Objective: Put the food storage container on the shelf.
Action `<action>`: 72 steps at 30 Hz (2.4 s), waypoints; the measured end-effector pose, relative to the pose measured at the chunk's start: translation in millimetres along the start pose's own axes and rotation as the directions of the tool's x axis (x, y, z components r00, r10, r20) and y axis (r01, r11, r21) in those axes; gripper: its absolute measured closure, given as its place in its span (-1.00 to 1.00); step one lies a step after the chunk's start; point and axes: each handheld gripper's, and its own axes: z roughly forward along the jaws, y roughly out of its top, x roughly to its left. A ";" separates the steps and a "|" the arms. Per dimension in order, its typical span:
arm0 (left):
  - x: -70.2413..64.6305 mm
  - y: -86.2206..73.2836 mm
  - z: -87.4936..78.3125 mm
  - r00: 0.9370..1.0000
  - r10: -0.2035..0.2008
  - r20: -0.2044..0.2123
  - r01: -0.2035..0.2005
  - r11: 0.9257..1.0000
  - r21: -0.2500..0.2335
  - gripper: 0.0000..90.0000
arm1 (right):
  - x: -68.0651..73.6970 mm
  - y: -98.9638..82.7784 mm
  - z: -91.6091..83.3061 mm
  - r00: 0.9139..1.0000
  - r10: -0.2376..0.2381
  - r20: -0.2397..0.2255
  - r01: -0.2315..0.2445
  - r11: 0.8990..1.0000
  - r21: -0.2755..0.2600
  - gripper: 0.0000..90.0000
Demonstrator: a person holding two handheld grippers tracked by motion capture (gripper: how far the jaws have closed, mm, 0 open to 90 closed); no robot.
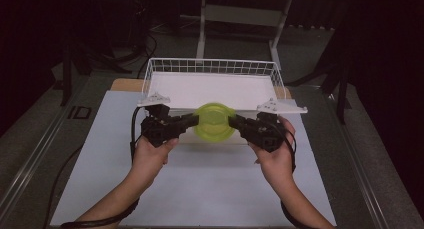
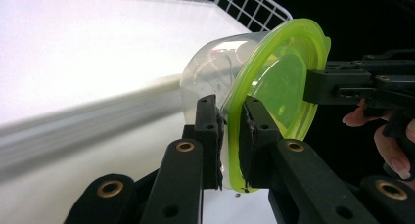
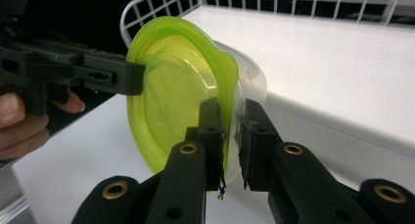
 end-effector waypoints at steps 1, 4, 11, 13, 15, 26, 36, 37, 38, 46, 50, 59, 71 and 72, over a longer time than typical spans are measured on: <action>0.8 3.8 0.9 1.000 -0.004 -0.004 0.004 1.000 0.000 0.78 | -1.4 7.4 1.8 1.000 -0.004 0.011 0.004 1.000 -0.004 0.80; 4.8 14.3 4.4 1.000 -0.018 -0.017 0.018 1.000 0.001 0.78 | -4.4 17.8 6.5 1.000 0.016 0.022 -0.016 1.000 -0.001 0.80; 9.7 35.3 14.8 0.999 -0.017 -0.037 0.017 1.000 0.015 0.78 | -17.8 34.1 16.2 0.996 0.080 0.043 -0.080 0.997 0.006 0.80; 14.5 43.4 21.6 0.998 -0.034 -0.048 0.037 0.998 0.051 0.78 | -22.8 37.1 21.2 0.994 0.097 0.051 -0.098 0.995 0.019 0.80; 16.2 50.5 26.6 0.997 -0.035 -0.067 0.039 0.997 0.066 0.77 | -27.5 40.0 25.6 0.992 0.115 0.056 -0.116 0.993 0.026 0.80; 32.7 65.6 42.3 0.995 -0.097 -0.025 0.098 0.994 0.041 0.67 | -47.6 52.8 39.7 0.970 0.235 0.056 -0.239 0.968 0.072 0.79; 33.5 67.8 55.0 0.993 -0.105 -0.056 0.108 0.993 0.050 0.64 | -68.8 65.0 49.0 0.929 0.366 0.052 -0.370 0.923 0.109 0.74; 34.1 68.0 55.8 0.993 -0.107 -0.058 0.110 0.993 0.051 0.64 | -71.5 67.6 51.0 0.931 0.360 0.065 -0.365 0.925 0.105 0.46; 35.0 68.0 56.4 0.991 -0.124 -0.055 0.127 0.991 0.046 0.64 | -71.8 68.4 51.3 0.933 0.350 0.080 -0.357 0.929 0.101 0.46; 39.9 69.2 59.7 0.984 -0.157 -0.083 0.160 0.986 0.038 0.35 | -73.1 71.0 62.8 0.933 0.351 0.081 -0.359 0.925 0.123 0.31; 42.6 72.4 61.3 0.981 -0.153 -0.117 0.159 0.986 0.044 0.24 | -72.8 72.2 65.2 0.929 0.360 0.081 -0.367 0.923 0.113 0.26; 47.7 74.5 56.3 0.980 -0.164 -0.108 0.167 0.986 0.014 -0.02 | -73.0 73.1 63.0 0.926 0.375 0.042 -0.378 0.920 0.101 0.15; 36.2 64.9 38.6 0.996 -0.054 -0.064 0.050 0.997 -0.055 -0.40 | -61.1 67.7 48.2 0.961 0.276 0.019 -0.277 0.959 0.066 -0.06; 32.8 60.9 35.5 0.999 -0.023 -0.037 0.021 0.998 -0.060 -0.40 | -60.0 66.7 47.3 0.964 0.264 0.014 -0.264 0.962 0.064 -0.09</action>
